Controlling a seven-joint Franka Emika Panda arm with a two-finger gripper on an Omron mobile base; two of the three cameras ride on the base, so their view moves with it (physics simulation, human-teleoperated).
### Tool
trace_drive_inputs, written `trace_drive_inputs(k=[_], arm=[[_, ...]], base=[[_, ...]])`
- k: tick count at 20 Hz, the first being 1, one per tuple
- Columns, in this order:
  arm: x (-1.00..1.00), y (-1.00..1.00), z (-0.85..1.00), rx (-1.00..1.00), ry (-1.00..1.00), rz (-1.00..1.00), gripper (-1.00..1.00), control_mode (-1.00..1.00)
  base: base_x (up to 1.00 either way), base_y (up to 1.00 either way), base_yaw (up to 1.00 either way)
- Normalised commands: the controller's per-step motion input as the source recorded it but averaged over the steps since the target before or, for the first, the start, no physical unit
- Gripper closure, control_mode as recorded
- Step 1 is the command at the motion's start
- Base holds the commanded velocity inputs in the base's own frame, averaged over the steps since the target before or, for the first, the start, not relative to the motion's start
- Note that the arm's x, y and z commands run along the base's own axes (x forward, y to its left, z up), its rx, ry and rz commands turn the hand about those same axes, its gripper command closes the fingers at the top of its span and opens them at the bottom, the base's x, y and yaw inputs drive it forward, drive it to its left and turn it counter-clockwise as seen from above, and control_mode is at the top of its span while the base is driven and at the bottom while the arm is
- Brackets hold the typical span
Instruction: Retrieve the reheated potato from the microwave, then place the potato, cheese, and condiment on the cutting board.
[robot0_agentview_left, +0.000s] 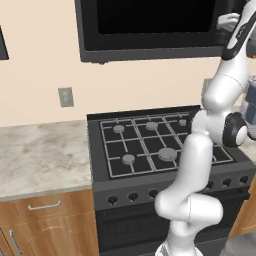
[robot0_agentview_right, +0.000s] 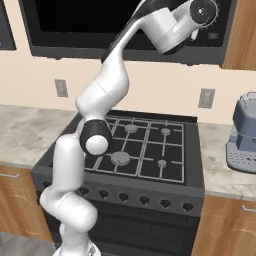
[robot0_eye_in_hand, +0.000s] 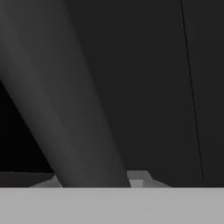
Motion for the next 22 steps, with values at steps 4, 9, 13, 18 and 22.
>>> trace_drive_inputs(k=[4,9,13,18,22], arm=[[-0.24,0.54,-0.14,-0.04,-0.20,-0.01,1.00,-1.00],[-0.60,0.54,-0.05,-0.07,-0.16,-0.12,1.00,-1.00],[-0.85,0.41,-0.11,-0.08,-0.14,-0.21,1.00,-1.00],[-0.88,0.45,-0.39,-0.09,-0.22,-0.21,1.00,-1.00],[-0.81,0.50,-0.38,-0.01,-0.31,-0.22,1.00,-1.00]], base=[[0.00,0.00,0.00],[0.00,0.00,0.00],[0.00,0.00,0.00],[0.00,0.00,0.00],[0.00,0.00,0.00]])
